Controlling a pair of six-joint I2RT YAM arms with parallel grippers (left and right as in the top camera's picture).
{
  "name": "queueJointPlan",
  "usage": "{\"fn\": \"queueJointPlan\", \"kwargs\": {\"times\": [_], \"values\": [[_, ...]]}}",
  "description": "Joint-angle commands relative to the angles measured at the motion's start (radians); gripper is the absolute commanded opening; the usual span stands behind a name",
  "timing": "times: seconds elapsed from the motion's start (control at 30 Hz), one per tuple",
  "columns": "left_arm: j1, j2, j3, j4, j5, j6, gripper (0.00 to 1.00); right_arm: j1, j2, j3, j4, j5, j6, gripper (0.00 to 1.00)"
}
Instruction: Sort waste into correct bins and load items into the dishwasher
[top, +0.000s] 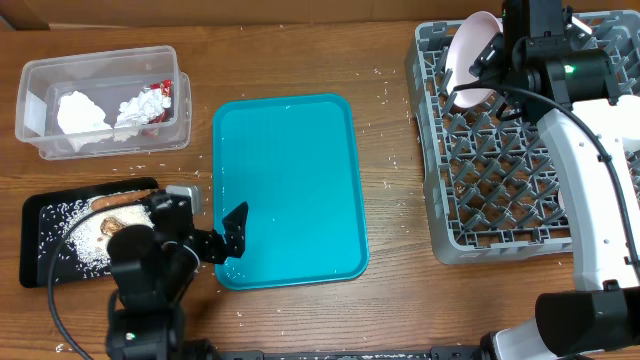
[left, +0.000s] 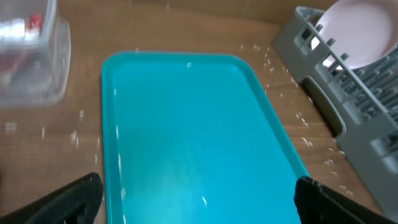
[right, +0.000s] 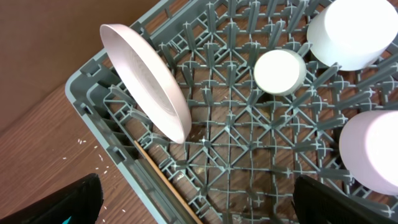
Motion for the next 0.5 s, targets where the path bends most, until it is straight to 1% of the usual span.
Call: {"fn": "queueJointPlan", "kwargs": {"times": [0.0, 0.1, 0.27, 0.47], "values": [[-0.017, -0.069, -0.136, 0.12, 0.003, 0.037, 1.0, 0.003, 0.0, 0.006, 0.003, 0.003, 0.007, 1.0], [-0.019, -0.124, -0.23, 0.232, -0.006, 0.037, 1.0, 0.003, 0.0, 0.006, 0.003, 0.003, 0.007, 1.0], [-0.02, -0.231, -0.344, 0.365, -0.027, 0.037, 1.0, 0.003, 0.0, 0.006, 0.003, 0.003, 0.007, 1.0], [-0.056, -0.39, -0.433, 0.391, -0.123, 0.037, 1.0, 0.003, 0.0, 0.006, 0.003, 0.003, 0.007, 1.0]]}}
